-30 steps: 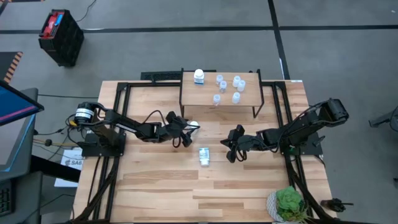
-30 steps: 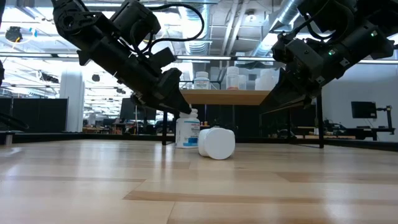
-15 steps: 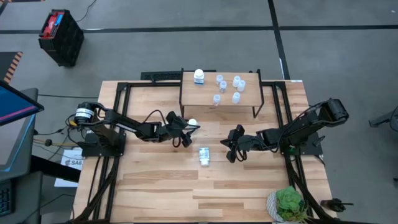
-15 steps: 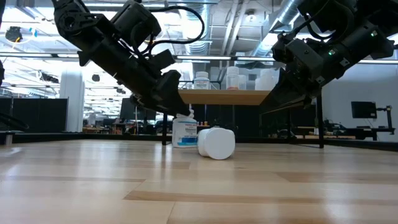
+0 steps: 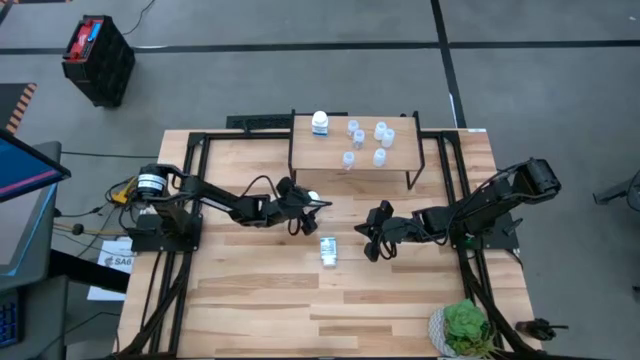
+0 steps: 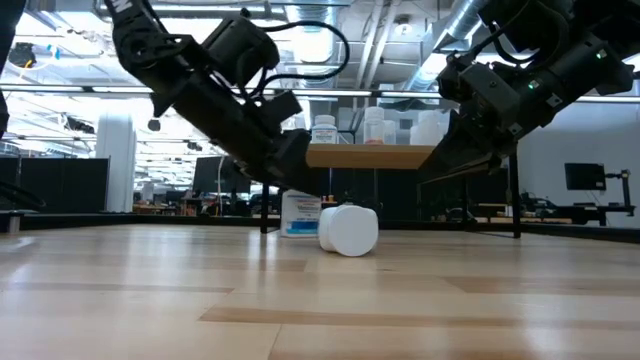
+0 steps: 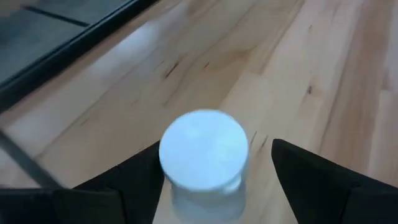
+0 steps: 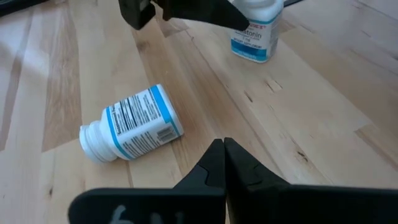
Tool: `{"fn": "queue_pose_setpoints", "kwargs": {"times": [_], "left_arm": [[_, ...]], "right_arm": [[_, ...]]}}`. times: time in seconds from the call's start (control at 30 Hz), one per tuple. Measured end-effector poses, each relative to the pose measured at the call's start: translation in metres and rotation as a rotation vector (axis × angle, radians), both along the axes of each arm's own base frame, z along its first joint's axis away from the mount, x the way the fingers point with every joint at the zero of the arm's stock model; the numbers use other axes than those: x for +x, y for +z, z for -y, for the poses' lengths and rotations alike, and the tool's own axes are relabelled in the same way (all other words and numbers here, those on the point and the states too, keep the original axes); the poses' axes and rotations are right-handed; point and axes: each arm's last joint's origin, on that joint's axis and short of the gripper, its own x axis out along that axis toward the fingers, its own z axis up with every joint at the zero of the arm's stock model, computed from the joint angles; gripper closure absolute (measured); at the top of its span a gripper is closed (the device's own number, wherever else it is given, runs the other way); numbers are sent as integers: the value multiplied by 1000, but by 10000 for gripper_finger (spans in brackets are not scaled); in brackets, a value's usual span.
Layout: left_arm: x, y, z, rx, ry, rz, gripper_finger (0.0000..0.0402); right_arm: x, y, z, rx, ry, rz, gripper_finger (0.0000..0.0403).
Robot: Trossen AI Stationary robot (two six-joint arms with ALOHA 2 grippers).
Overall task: Pick and place medicine bottles onto shelf by color
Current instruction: Put the top white blue pill bottle on the shelf
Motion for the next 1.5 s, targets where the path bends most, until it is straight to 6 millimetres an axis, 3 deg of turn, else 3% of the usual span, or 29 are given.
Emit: {"fn": "queue_pose_setpoints", "kwargs": {"times": [0.23, 0.4, 0.5, 0.53, 0.7, 0.83, 0.93, 1.1, 1.33, 1.5], "left_arm": [[3, 4, 0, 24, -27, -54, 154], [0, -1, 2, -24, -86, -118, 228], [-1, 4, 6, -82, -168, -103, 282], [-1, 8, 8, -108, -208, -91, 283], [-15, 48, 11, -138, -325, -30, 283], [-31, 100, 5, -26, -335, 4, 283], [-39, 135, -8, 107, -303, 9, 283], [-35, 169, -48, 190, -323, -77, 283], [-16, 167, -116, 149, -401, -178, 280], [-2, 162, -146, 141, -417, -204, 265]], "right_arm": [[0, 0, 0, 0, 0, -1, 394], [0, 0, 0, -1, 0, -1, 394], [0, 0, 0, 0, 0, -1, 394], [0, 0, 0, 0, 0, -1, 394], [0, 0, 0, 1, 0, 3, 394], [0, 0, 0, 1, 0, 4, 394], [0, 1, 0, 1, 0, 7, 394], [1, 1, 0, 3, -1, 13, 394], [1, 2, 0, 4, 0, 19, 394], [1, 1, 0, 4, 0, 18, 394]]}}
